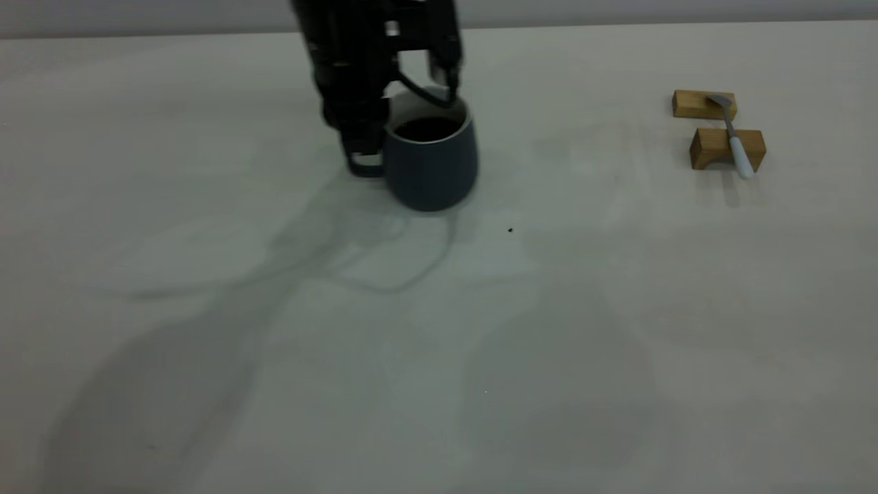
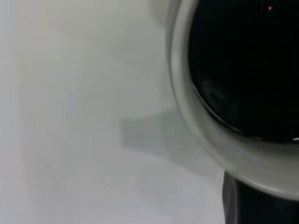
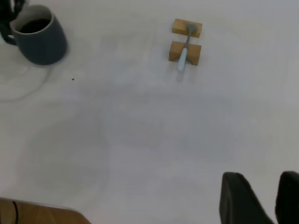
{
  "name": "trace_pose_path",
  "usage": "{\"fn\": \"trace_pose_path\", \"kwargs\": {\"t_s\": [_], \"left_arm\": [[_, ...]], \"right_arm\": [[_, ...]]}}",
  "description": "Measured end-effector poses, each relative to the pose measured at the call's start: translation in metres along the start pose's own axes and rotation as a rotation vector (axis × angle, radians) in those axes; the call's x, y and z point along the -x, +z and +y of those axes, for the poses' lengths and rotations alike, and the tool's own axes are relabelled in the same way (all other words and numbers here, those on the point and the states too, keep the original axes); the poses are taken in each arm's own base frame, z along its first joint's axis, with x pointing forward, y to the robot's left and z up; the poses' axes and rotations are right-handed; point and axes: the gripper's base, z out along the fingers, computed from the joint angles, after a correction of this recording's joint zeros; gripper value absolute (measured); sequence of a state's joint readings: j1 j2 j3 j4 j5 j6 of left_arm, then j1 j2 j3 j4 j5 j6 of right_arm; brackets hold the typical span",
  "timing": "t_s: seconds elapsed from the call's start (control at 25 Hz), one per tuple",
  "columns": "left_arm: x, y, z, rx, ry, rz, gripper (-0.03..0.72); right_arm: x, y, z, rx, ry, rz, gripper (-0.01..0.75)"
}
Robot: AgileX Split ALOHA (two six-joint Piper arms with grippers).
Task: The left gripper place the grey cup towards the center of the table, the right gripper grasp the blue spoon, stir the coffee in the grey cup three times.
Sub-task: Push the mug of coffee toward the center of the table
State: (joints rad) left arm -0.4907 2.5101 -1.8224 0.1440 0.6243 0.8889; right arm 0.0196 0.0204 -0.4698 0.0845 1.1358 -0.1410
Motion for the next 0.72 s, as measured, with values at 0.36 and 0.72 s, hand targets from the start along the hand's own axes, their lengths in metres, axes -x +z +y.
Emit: {"fn": "trace_pose_path", "kwargs": {"t_s": [0.36,0.72], "left_arm": [[0.038,0.002,-0.001,0.014,0.045,-0.026,0.204],[0.039,0.003,-0.003,-0.009,0.035,-0.018,0.433]], "right_arm": [[0.000,0.000,0.000,0.000,0.000,0.000,0.240],[0.000,0.000,0.000,0.000,0.000,0.000,0.240]]}}
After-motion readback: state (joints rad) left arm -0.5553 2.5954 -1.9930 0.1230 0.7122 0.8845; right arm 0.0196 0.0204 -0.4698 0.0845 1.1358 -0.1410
